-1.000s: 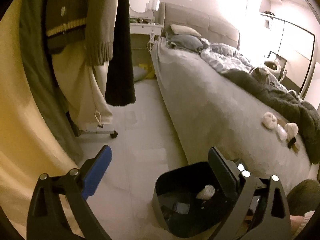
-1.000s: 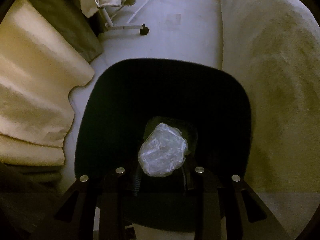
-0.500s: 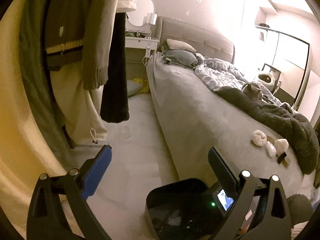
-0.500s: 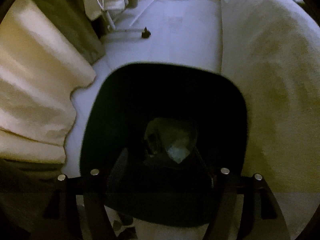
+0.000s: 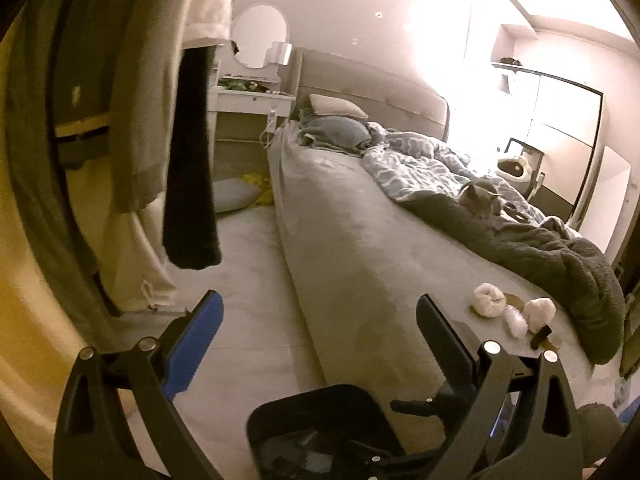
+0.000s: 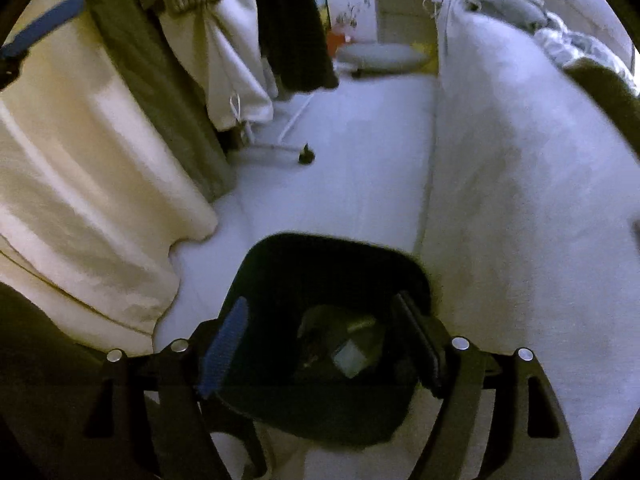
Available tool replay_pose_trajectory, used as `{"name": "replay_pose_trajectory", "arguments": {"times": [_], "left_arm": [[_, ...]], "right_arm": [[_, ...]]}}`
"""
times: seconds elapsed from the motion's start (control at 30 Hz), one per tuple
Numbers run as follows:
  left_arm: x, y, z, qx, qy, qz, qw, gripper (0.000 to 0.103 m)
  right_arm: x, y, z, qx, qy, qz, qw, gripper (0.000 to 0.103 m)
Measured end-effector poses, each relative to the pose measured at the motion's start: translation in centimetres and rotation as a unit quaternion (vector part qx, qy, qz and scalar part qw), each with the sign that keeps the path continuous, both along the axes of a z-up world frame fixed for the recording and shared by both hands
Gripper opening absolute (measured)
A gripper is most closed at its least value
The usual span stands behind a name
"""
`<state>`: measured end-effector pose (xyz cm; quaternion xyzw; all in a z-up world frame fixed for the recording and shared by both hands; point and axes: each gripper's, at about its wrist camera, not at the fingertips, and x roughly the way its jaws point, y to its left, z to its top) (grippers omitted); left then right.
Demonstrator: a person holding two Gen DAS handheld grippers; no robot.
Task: Collect trash
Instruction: 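Move the right tool back to the bed and grasp the brown tape roll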
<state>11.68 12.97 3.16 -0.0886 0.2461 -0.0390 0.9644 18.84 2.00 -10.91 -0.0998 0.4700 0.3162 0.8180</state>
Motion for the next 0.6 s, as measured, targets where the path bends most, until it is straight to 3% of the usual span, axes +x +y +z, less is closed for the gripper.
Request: {"name": "replay_pose_trajectory", "arguments": {"times": [0.6], "left_arm": [[3.2,-8.3,0.0,-0.014,0.0,-0.055,0.9984,0.098]], "right_arm": [[0.7,-11.4,4.3,0.019,-0.064,-0.081,0.994,0.077]]}}
